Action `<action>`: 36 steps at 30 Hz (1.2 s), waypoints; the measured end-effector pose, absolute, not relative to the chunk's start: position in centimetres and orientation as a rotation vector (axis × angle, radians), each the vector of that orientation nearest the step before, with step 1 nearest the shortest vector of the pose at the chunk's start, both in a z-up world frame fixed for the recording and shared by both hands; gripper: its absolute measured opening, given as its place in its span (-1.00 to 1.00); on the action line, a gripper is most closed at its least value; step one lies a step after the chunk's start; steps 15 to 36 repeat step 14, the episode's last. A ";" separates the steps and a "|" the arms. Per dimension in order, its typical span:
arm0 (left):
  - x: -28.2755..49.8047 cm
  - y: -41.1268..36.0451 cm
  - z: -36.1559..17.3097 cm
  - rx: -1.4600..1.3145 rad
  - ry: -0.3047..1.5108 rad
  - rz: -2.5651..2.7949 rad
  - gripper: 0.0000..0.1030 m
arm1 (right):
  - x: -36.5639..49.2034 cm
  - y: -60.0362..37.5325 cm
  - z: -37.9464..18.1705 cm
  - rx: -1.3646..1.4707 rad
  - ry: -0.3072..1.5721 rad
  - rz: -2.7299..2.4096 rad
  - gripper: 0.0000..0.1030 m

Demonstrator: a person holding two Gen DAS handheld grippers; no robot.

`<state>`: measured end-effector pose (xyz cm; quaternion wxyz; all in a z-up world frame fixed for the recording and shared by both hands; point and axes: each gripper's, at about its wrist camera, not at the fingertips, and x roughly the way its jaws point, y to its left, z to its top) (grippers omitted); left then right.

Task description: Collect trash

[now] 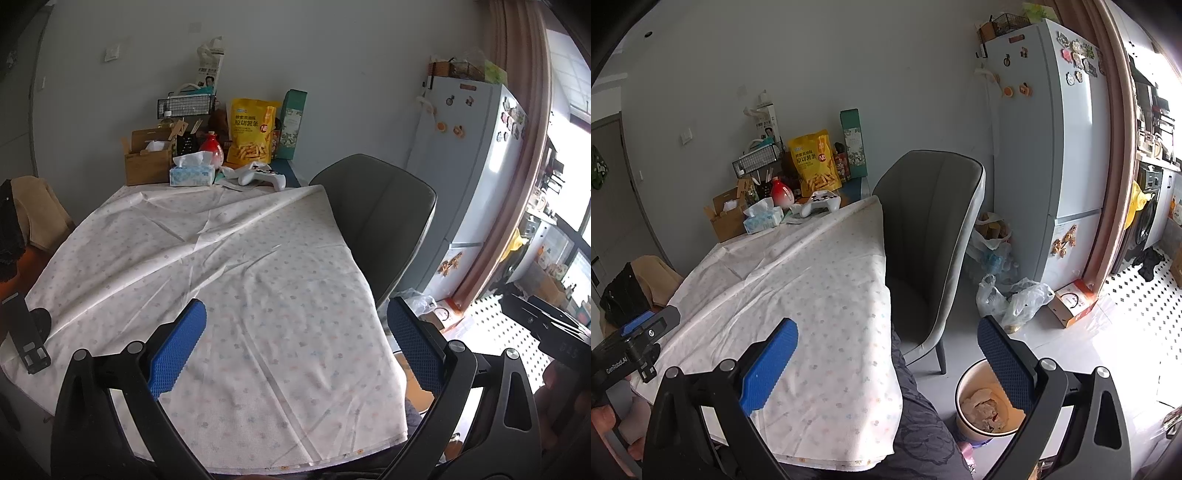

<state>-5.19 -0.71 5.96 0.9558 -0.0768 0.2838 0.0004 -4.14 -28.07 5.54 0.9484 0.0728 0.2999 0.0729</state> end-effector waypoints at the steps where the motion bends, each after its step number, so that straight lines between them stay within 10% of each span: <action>1: -5.2 -0.7 5.9 -0.156 0.576 0.000 0.89 | -4.2 -28.1 5.5 0.149 0.611 0.148 0.85; 36: -4.6 -0.5 5.6 -0.163 0.592 0.012 0.89 | -3.7 -28.1 4.5 0.142 0.622 0.137 0.85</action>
